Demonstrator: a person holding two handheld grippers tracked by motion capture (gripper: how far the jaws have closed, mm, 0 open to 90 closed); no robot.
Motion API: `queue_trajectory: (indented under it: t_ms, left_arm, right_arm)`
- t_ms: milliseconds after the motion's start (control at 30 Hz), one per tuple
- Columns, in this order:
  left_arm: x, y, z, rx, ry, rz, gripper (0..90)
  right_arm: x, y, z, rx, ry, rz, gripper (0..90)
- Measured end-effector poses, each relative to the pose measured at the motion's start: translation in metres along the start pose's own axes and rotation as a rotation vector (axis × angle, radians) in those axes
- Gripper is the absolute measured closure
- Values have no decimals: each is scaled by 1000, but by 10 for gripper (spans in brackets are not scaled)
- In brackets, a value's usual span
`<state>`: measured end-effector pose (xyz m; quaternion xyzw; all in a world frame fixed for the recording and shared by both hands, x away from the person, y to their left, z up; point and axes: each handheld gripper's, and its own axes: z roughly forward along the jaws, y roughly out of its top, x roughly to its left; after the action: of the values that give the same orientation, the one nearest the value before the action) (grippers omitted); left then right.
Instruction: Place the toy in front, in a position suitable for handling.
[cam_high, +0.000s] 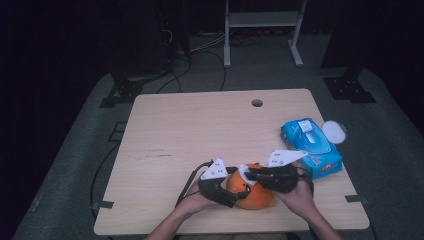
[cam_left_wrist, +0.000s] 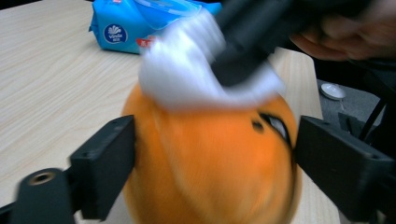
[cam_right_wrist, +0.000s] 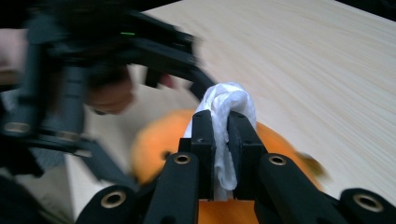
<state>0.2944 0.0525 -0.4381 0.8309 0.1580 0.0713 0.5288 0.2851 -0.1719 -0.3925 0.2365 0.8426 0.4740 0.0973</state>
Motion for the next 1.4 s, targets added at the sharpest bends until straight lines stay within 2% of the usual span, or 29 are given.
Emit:
queue_trajectory:
  t_ms: [33,100,167,233,333,400,433,500,567,633,667,700,767,833,867,967,1033,1067,1133,1200,1400]
  left_arm:
    - [-1,-1,-1,3,11,19,239]
    - [-1,-2,-3,-2,23,37,299]
    - [-2,-3,-4,-2,27,58,325]
    - [-2,-3,-5,-1,27,66,333]
    - [-1,-5,-5,-1,17,65,335]
    - [0,-5,-6,-3,3,54,327]
    - [1,-4,-6,0,-10,43,301]
    - [8,-1,-7,9,-56,-30,185]
    - [13,-1,-8,-4,-60,-87,112]
    - [18,-2,-5,10,-78,-149,86]
    - [19,-5,-2,36,-94,-159,86]
    - [18,-6,-1,40,-99,-156,118]
    - [17,-7,-2,31,-75,-124,246]
    - [16,-6,-6,-7,-49,-90,366]
    - [15,-4,-8,-32,-36,-69,398]
    - [10,4,-12,-94,51,51,440]
    - [6,6,-13,-80,107,138,442]
    - [6,5,-12,-66,113,155,440]
    - [9,-1,-12,-54,100,151,426]
    - [13,-4,-16,-46,71,135,413]
    - [11,-7,-19,-44,39,144,384]
  right_arm:
    - [6,2,4,6,-5,-29,813]
    - [6,5,5,9,-36,-43,813]
    - [-1,4,1,-1,-58,-19,812]
    - [-14,-1,-7,-3,-79,20,813]
    - [-27,-10,-16,10,-98,66,813]
    - [-31,-15,-20,16,-104,78,813]
    - [-31,-16,-21,17,-100,82,813]
    - [-27,-16,-19,20,-80,69,813]
    - [-19,-15,-14,16,-36,44,813]
    - [-11,-13,-8,12,15,14,813]
    - [-7,-11,-5,13,27,-2,812]
    - [-3,-8,-2,21,18,-19,811]
    - [-1,-6,1,25,6,-27,811]
    - [-3,-5,1,10,-13,-15,812]
    - [-4,-4,-1,-2,-26,-16,812]
    - [-5,2,-9,-47,-62,-14,812]
    - [-6,4,-9,-62,-75,-4,812]
    - [-7,3,-8,-58,-78,1,812]
    - [-9,0,-3,-41,-79,2,812]
    - [-12,-4,-3,-24,-99,-4,812]
    - [-28,-15,-15,-22,-122,60,812]
